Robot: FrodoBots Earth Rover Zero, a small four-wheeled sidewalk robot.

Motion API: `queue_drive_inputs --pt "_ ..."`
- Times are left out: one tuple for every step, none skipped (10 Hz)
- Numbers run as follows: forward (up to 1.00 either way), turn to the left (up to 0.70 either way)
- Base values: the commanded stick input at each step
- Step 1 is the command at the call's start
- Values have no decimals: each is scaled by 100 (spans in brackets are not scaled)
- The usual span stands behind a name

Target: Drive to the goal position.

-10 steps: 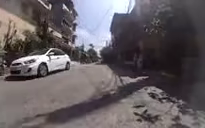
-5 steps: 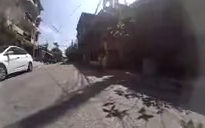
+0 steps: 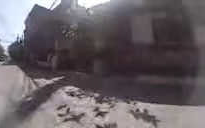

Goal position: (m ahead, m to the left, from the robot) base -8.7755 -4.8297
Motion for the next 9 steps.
queue_drive_inputs --pt "0 -100" --pt "0 -100" --pt "0 -100" --pt "0 -100" --pt "0 -100" --pt "0 -100" --pt "0 -100" --pt "0 -100" --pt "0 -100"
